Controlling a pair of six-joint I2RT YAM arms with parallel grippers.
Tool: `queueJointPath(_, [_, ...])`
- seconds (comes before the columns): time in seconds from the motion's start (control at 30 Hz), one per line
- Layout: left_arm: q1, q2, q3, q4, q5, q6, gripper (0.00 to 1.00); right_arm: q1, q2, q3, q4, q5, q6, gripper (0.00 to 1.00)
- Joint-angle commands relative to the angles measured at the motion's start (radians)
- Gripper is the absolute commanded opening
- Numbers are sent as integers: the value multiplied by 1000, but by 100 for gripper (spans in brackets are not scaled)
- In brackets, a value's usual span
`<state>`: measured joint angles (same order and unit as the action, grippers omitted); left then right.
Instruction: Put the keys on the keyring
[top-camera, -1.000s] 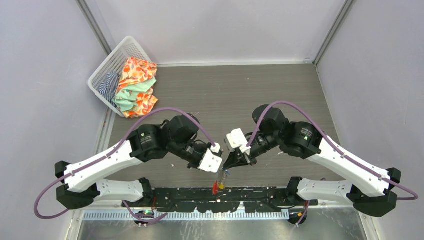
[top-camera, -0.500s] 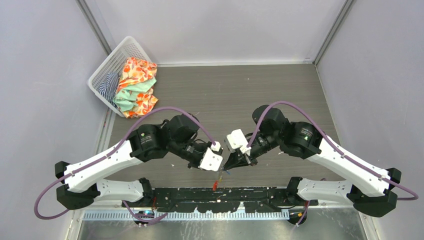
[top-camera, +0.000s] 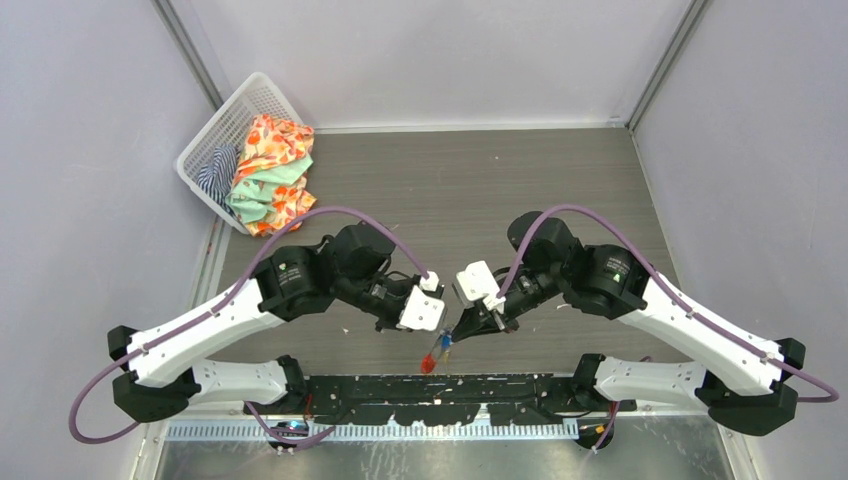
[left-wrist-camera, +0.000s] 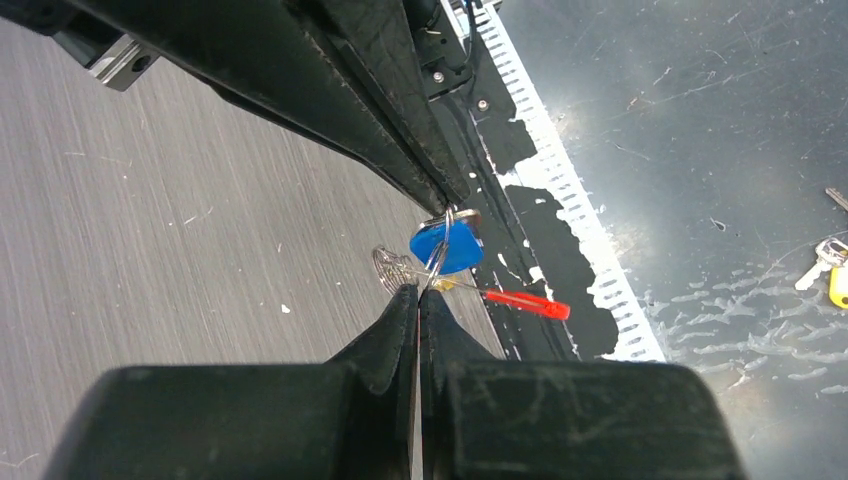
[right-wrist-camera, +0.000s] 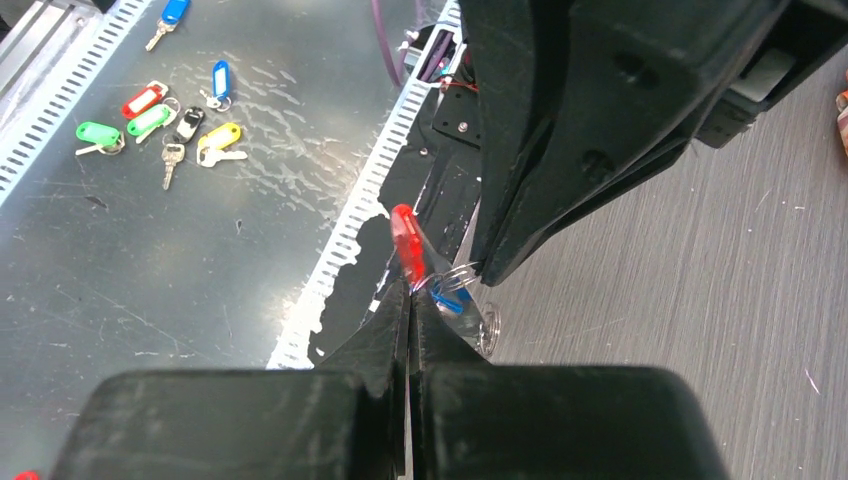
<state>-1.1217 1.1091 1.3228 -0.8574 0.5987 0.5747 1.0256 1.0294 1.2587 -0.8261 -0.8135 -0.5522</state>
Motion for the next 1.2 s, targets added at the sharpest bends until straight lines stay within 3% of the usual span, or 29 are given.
queueJointPath(0.0, [16, -32, 11, 92, -1, -24, 0, 5, -23, 1, -29, -23, -14, 1])
queueJointPath(0.47, [28, -34, 13, 108, -8, -43, 0, 5, -20, 10, -52, -7, -28, 1])
queueJointPath(0.67, [81, -37, 16, 155, 12, -138, 0, 5, -27, 2, -63, 10, -30, 1])
queueJointPath(0.87, [109, -43, 18, 188, 57, -209, 0, 5, -92, -81, 109, 76, 83, 1])
queueJointPath(1.0, [118, -57, 7, 227, 96, -278, 0, 5, -178, -184, 348, 189, 209, 24])
queueJointPath(1.17, [130, -84, -11, 276, 108, -327, 0, 5, -208, -229, 474, 245, 281, 33])
